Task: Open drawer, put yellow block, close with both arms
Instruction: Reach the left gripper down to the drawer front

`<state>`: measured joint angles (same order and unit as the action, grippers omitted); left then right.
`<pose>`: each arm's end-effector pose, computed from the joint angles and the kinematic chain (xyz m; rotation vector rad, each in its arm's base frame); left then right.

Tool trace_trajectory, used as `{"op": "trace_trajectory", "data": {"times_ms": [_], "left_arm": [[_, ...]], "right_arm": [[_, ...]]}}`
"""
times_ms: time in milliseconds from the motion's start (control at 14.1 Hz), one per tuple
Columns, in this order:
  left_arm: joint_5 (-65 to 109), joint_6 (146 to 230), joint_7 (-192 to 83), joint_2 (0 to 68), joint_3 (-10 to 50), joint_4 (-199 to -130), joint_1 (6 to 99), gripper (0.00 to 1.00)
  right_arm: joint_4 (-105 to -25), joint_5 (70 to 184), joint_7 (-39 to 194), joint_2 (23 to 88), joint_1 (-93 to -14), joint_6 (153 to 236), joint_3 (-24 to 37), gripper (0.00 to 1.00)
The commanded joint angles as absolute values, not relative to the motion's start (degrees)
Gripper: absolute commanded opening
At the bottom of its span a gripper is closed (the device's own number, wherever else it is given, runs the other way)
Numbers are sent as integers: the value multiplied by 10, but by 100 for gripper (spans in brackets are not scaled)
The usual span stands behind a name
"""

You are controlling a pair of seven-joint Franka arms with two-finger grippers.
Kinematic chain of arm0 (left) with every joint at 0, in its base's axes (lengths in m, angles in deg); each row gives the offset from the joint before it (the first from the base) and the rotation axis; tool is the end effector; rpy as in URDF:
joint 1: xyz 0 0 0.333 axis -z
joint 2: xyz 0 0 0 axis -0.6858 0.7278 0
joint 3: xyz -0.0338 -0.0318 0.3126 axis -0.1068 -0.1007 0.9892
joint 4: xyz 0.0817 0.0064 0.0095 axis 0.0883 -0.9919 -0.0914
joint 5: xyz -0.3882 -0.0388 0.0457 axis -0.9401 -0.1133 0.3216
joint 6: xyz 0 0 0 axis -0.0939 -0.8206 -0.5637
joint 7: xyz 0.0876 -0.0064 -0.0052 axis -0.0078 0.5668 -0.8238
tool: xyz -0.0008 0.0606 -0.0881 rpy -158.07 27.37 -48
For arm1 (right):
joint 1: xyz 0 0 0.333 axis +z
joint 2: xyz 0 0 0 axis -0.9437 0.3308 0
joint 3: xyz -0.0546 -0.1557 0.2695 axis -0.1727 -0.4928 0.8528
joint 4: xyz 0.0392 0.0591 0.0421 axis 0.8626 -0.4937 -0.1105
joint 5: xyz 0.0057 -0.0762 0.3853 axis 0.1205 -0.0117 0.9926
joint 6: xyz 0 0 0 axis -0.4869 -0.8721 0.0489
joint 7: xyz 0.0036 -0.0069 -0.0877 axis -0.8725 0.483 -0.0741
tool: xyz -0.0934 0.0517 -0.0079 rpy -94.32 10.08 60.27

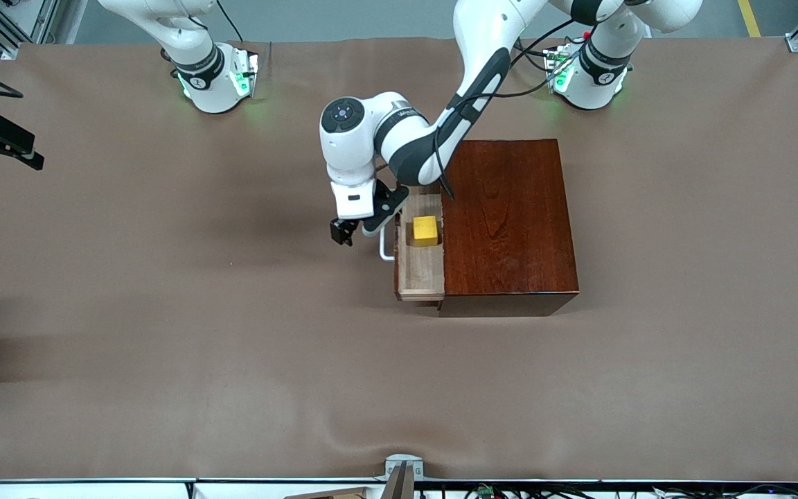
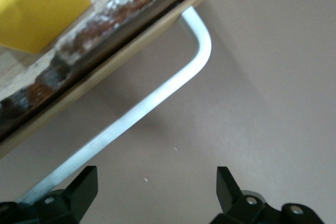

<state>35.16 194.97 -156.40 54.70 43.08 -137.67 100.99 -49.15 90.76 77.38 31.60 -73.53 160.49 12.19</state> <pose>0.4440 -0.6125 0.2770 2.7730 1.3347 0.1996 0.5382 -0.0247 0.6675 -3.1199 -0.0706 0.0495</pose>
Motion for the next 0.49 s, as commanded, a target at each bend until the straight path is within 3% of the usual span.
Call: {"op": "trace_trajectory", "data": {"times_ms": [0, 424], "left_arm": [[371, 1905, -1570, 533, 446, -1381, 1007, 100], [380, 1801, -1606, 520, 463, -1383, 1007, 100]], "right_arm": [[-494, 917, 779, 309, -749, 1601, 129, 100], [-494, 917, 779, 309, -750, 1601, 128, 100]]}}
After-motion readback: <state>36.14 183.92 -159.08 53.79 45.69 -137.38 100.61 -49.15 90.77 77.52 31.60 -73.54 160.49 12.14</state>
